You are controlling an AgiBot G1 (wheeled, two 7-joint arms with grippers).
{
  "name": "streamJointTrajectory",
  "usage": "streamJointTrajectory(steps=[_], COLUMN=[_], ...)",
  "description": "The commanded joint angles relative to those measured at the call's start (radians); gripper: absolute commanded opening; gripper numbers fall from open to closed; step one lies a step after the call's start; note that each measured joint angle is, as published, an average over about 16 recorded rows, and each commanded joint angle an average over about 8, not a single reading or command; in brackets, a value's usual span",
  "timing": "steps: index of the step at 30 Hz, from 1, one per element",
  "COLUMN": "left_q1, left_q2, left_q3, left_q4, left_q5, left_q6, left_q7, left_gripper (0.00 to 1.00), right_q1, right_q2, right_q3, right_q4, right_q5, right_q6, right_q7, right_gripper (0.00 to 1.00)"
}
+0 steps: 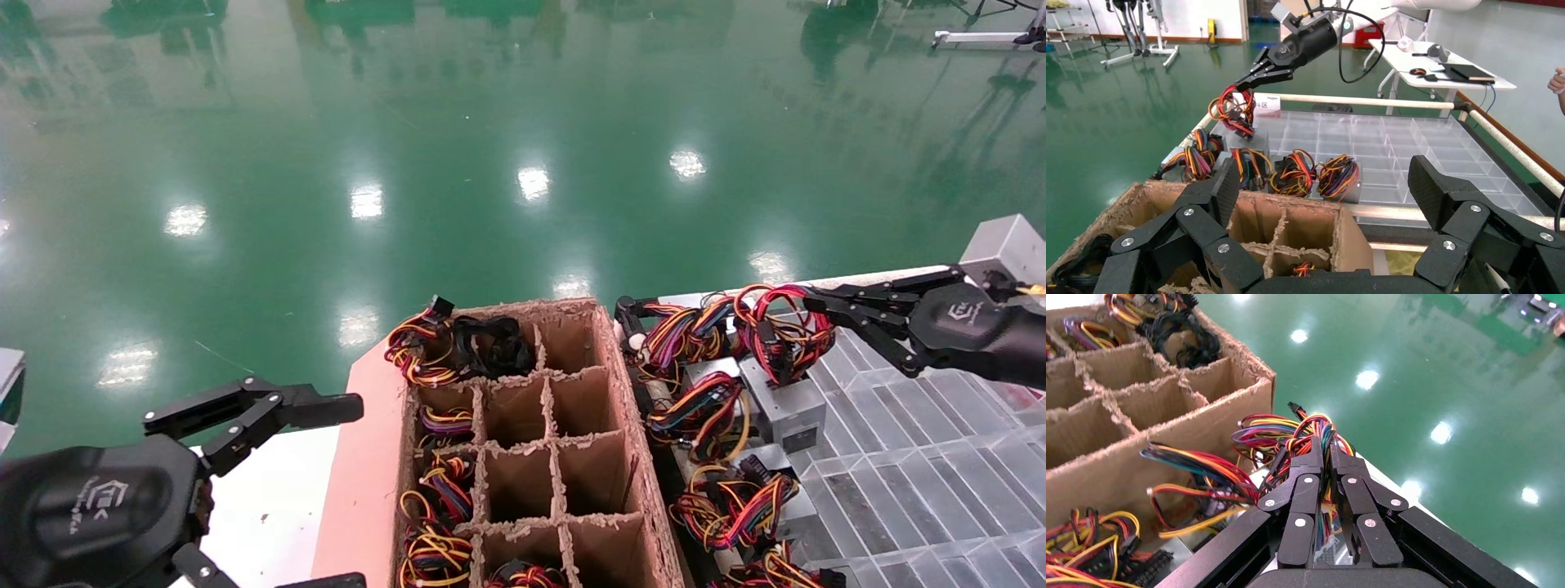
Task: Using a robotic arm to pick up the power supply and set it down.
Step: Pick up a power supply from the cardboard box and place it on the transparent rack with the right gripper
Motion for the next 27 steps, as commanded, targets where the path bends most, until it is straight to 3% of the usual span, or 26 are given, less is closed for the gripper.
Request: streamJointTrajectory(steps=[1,18,27], left_q1=[0.000,0.000,0.000], left_q2=[0.000,0.000,0.000], left_q3=[0.000,0.000,0.000], left_q4=[0.000,0.000,0.000], left_q5=[0.000,0.000,0.000], left_q6=[0.000,0.000,0.000], left_q7=[0.000,0.000,0.000], left_gripper=[1.00,1.00,1.00], right_q1=[0.000,-0.048,-0.128], right_q2=[0.000,-0.027,-0.028], right_q3=[-0.003,0.060,0.105], right_q4=[0.006,-0.034,-0.074], right_q5=[-0.004,0.087,0.151], right_q6=[-0.002,-0.005,0.010], right_q7=[-0.022,-0.108,-0.134], right_gripper=[0.00,0.00,0.00])
